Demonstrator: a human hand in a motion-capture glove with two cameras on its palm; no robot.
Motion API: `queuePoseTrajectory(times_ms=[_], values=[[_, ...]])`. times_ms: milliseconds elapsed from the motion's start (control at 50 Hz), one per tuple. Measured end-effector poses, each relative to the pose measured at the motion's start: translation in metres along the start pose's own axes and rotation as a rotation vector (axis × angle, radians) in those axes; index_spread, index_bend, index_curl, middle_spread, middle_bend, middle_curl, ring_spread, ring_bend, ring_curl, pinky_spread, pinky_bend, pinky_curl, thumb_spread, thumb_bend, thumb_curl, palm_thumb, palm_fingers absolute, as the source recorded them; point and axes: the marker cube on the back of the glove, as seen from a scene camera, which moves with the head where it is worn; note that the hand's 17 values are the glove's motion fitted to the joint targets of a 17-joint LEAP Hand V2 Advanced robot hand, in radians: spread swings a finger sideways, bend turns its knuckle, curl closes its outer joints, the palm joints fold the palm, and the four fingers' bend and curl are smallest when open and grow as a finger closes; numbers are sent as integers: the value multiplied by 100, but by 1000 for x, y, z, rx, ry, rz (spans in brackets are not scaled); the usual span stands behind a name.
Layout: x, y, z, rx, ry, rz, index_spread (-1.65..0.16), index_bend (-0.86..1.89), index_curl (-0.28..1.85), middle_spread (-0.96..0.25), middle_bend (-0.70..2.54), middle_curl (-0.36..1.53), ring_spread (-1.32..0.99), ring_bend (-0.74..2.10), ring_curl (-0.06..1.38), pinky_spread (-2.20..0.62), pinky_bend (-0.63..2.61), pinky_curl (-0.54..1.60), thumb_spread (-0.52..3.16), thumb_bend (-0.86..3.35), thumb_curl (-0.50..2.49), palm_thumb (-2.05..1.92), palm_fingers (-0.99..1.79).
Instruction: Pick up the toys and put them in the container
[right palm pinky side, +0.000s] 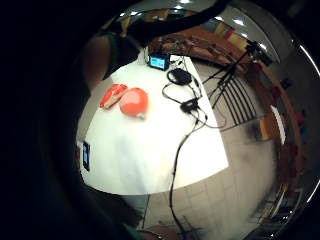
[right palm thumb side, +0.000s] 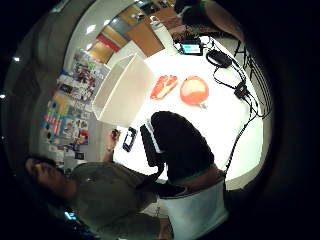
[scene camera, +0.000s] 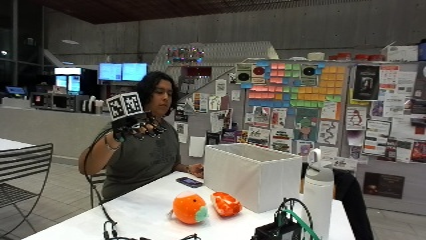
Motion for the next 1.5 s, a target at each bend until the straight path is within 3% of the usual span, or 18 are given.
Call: queuePoseTrajectory(times_ms=[180, 460, 780, 840, 920, 1020, 1080, 1140, 1240, 1340, 1500], values=[[0, 2, 1, -6, 0, 0, -30, 17, 9, -11, 18, 7, -16, 38, 10, -1, 60, 20, 95, -2, 5, -3, 32], [-6, -9, 20, 10, 9, 27, -39, 17, 15, -16, 21, 15, -22, 45, 14, -1, 63, 24, 127, -2, 12, -4, 28], [-35, -83, 205, -181, 61, 55, -42, 19, 22, -19, 23, 22, -23, 44, 15, -1, 66, 27, 134, -2, 18, -2, 30], [-32, -96, 243, -236, 117, 105, -42, 18, 24, -18, 16, 22, -18, 32, 13, 2, 78, 31, 126, -4, 19, -4, 14], [-23, -112, 275, -217, 181, 159, -41, 15, 24, -16, 12, 21, -10, 21, 12, 4, 93, 36, 112, -6, 21, -6, -8], [-13, -118, 293, -182, 173, 210, -42, 22, 26, -16, 15, 20, -5, 16, 10, 6, 103, 38, 103, -4, 24, -2, 1], [-6, -119, 294, -123, 139, 217, -44, 26, 27, -17, 15, 20, -4, 22, 10, 5, 105, 37, 102, -1, 26, 2, 15], [1, -119, 289, -23, 116, 211, -45, 30, 27, -19, 20, 20, -10, 47, 14, -4, 96, 33, 116, 11, 30, 22, 54], [5, -113, 274, 158, 130, 184, -44, 13, 22, -28, 36, 26, -25, 86, 26, -25, 97, 32, 113, 21, 39, 44, 111], [-24, -95, 229, 357, 8, 136, -44, 18, 26, -34, 59, 36, -29, 113, 40, -32, 100, 38, 104, 20, 45, 48, 133], [-142, -85, 94, 667, -223, -135, -44, 26, 32, -38, 83, 48, -31, 130, 50, -37, 107, 44, 96, 17, 53, 49, 127]])
